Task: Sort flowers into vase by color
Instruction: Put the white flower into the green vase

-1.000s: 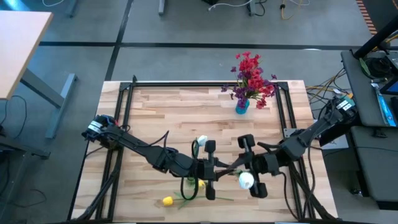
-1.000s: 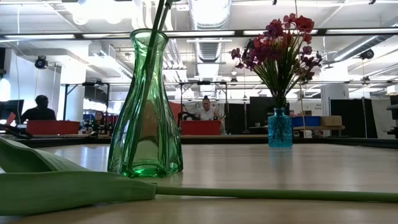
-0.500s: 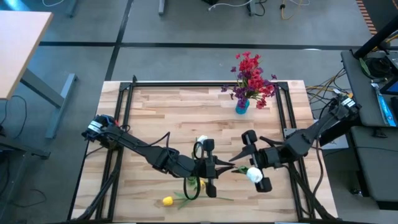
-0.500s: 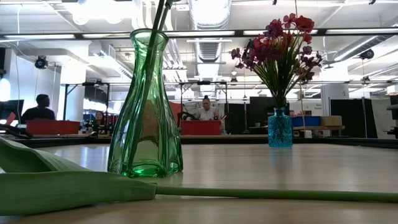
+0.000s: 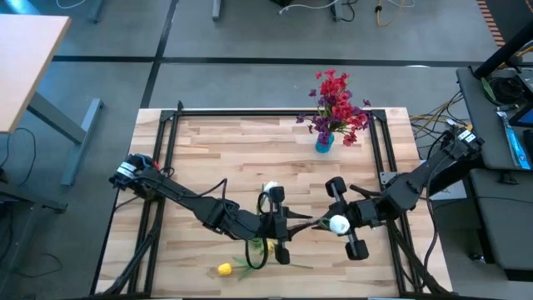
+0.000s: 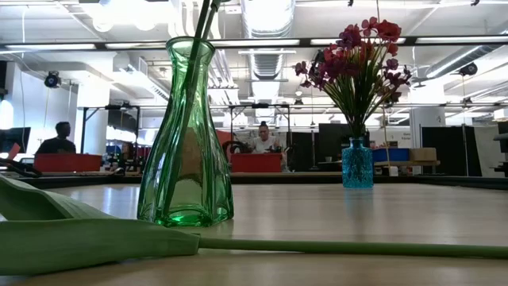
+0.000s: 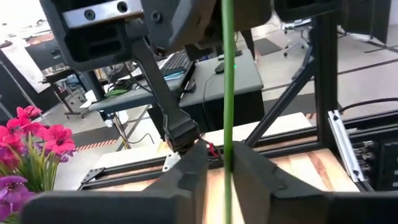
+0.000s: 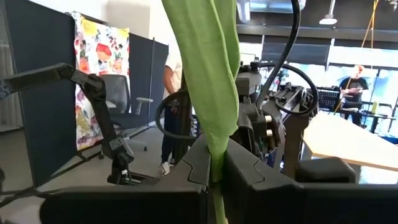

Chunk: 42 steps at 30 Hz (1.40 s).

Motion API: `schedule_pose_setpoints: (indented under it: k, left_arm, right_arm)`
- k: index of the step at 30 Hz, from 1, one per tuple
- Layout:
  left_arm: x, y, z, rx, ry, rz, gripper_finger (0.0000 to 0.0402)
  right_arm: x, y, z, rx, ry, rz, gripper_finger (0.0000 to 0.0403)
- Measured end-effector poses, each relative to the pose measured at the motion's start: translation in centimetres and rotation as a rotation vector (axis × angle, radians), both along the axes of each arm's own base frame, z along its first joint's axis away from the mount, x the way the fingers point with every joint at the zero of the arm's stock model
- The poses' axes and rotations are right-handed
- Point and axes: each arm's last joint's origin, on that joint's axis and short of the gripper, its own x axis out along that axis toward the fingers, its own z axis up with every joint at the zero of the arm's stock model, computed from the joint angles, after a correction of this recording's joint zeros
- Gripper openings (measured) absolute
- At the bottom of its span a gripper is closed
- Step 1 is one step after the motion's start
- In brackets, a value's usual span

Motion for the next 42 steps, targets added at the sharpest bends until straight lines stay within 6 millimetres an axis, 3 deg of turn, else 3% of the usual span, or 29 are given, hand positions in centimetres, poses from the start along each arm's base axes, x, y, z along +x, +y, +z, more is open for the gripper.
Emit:
schedule_pose_setpoints:
  k: [6,11,15,20,25,32,42]
  left_arm:
    - [-2.0,-0.3,2.3,0.009,-0.022,-0.011,0.0142]
    - [-5.3,-0.2,4.9,0.046,0.016,-0.038,0.0205]
    - [-8.6,0.3,7.3,0.047,0.035,-0.026,0.0222]
    - [-12.3,1.2,8.2,-0.001,0.131,0.053,0.022]
    - [-15.9,1.8,7.5,-0.113,0.244,0.175,0.0212]
    - [-19.7,0.9,5.2,-0.231,0.38,0.297,0.0208]
    - [-21.1,-2.6,2.0,-0.243,0.463,0.334,0.0207]
  right_arm:
    - [-0.2,-0.1,0.0,0.017,0.022,-0.067,0.0013]
    - [0.5,0.3,-1.0,0.046,0.071,-0.083,0.0013]
    - [1.8,1.2,-2.3,0.061,0.083,-0.082,0.0012]
    - [4.2,1.9,-4.1,0.054,0.049,-0.113,0.0012]
    - [6.2,1.2,-5.0,0.059,-0.031,-0.169,0.0012]
    - [8.5,0.5,-6.3,0.063,-0.163,-0.102,0.0012]
    - [11.2,-0.2,-9.3,0.082,-0.208,-0.105,0.0012]
